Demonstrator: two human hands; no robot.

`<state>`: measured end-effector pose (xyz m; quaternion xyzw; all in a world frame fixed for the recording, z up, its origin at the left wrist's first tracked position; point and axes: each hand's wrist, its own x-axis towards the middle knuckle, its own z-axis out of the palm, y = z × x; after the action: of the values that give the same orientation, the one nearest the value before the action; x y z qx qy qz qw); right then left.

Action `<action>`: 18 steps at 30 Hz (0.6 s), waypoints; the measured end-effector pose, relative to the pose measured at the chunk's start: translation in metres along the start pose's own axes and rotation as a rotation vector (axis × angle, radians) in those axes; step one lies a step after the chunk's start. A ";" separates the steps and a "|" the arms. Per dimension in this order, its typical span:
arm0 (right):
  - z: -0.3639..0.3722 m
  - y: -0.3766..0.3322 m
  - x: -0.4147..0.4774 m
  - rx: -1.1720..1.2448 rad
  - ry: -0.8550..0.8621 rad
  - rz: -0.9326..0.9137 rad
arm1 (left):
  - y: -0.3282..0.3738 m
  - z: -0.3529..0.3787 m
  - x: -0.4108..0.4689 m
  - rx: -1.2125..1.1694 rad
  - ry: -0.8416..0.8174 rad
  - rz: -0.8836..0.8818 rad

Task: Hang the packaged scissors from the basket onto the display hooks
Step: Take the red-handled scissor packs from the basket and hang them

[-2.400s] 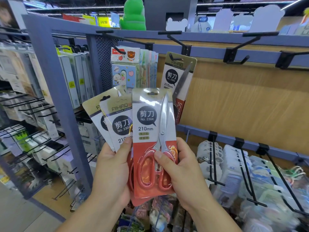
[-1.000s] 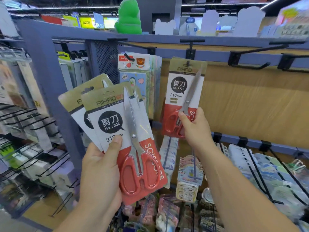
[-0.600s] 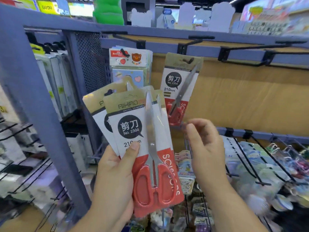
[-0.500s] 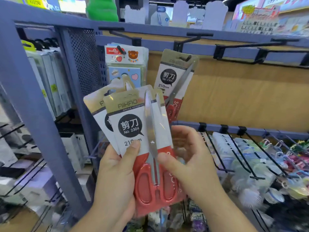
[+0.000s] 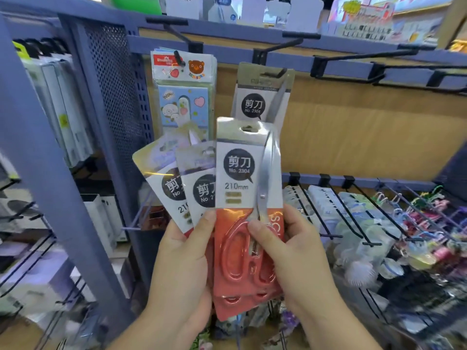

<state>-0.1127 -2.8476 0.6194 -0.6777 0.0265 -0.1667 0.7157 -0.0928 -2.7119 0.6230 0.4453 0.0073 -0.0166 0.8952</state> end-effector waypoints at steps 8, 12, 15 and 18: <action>0.007 0.001 -0.001 0.070 -0.045 0.030 | 0.007 -0.013 0.004 0.050 0.085 0.069; -0.001 -0.003 -0.001 0.021 -0.090 -0.018 | 0.011 -0.020 0.011 0.096 0.122 0.145; -0.006 -0.012 0.002 0.001 -0.085 -0.074 | 0.019 -0.025 0.017 0.127 0.124 0.188; -0.010 -0.022 0.011 0.017 -0.011 -0.152 | 0.024 -0.032 0.025 0.150 0.136 0.216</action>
<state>-0.1094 -2.8611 0.6423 -0.6724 -0.0304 -0.2168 0.7070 -0.0674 -2.6724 0.6221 0.5091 0.0189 0.1095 0.8535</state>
